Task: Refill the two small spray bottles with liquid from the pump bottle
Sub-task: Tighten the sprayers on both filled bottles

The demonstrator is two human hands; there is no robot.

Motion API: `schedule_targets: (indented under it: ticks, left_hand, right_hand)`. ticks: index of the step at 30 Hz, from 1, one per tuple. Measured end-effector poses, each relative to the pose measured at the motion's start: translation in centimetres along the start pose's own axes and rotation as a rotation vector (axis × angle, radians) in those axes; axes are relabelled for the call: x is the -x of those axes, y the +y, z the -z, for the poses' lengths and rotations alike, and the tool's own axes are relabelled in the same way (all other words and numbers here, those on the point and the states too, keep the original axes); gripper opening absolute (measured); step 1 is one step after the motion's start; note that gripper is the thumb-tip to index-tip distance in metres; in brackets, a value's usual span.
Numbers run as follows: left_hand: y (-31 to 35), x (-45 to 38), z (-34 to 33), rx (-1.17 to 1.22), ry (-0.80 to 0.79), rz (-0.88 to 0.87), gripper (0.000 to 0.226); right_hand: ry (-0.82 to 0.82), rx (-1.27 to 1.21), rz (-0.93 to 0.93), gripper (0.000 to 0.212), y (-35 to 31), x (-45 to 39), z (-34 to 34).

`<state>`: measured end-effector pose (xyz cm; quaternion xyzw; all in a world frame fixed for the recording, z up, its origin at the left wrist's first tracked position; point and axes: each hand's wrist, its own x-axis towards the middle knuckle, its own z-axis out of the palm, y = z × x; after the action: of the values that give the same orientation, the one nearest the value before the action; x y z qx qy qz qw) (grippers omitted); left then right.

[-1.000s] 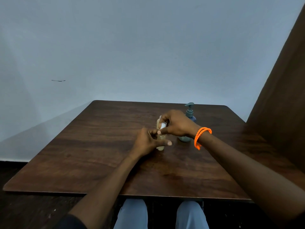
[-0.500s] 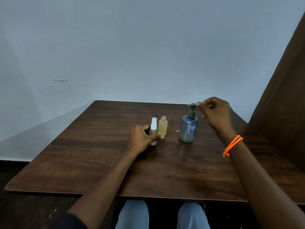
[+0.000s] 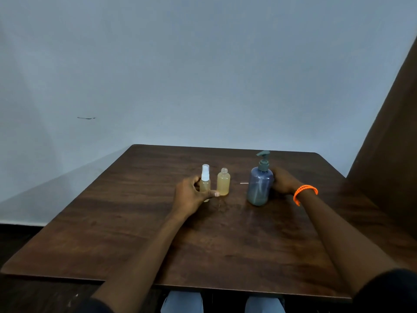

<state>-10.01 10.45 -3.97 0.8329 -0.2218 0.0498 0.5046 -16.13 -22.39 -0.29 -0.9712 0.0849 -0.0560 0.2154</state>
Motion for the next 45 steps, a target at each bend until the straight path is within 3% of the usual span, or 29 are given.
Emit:
schedule_targets:
  ticks: [3,6,8,10,12,14,16,18,21,25,32,45]
  left_hand:
    - [0.4,0.4,0.3,0.021,0.003,0.002,0.082]
    - [1.3,0.3,0.3,0.092,0.072,-0.057,0.113]
    - [2.0,0.2,0.3,0.068,0.164,-0.109,0.122]
    - [3.1,0.8,0.3,-0.052,0.328,-0.223,0.115]
    - [5.0,2.4,0.0,-0.158,0.545,-0.434,0.089]
    - [6.6,4.4,-1.5,-0.164,0.558,-0.581,0.054]
    - [7.6,5.8,-3.4,-0.059,0.349,-0.48,0.034]
    - [7.7,5.8,-4.8,0.042,0.172,-0.18,0.035]
    - [7.7,4.8,-5.4,0.053,0.136,0.055,0.044]
    - [7.3,4.4,-5.5,0.047,0.168,0.103,0.043]
    - [6.6,4.1,-5.5,0.037,0.153,0.11,0.042]
    - [6.8,3.9,-5.9,0.057,0.172,0.071,0.044]
  right_hand:
    - [0.09,-0.078,-0.012,0.012,0.4,0.4,1.4]
    - [0.365,-0.355,-0.08,0.025,-0.9,0.3,5.4]
    - [0.454,-0.545,-0.041,0.027,-3.6,0.1,9.1]
    - [0.453,-0.619,0.092,0.025,-7.3,0.2,12.6]
    - [0.376,-0.529,0.237,0.026,-11.5,0.4,15.2]
    - [0.194,-0.335,0.333,0.027,-15.5,0.4,16.4]
    - [-0.014,-0.063,0.361,0.025,-18.9,0.0,15.9]
    - [-0.161,0.197,0.348,0.022,-21.2,-0.9,14.0]
    - [-0.225,0.402,0.311,0.024,-22.3,-2.3,11.0]
    - [-0.206,0.412,0.261,0.021,-21.8,-2.7,9.5]
    - [-0.143,0.348,0.25,0.026,-22.9,-1.4,13.1]
    - [-0.345,0.466,0.19,0.029,-20.1,-3.0,4.9]
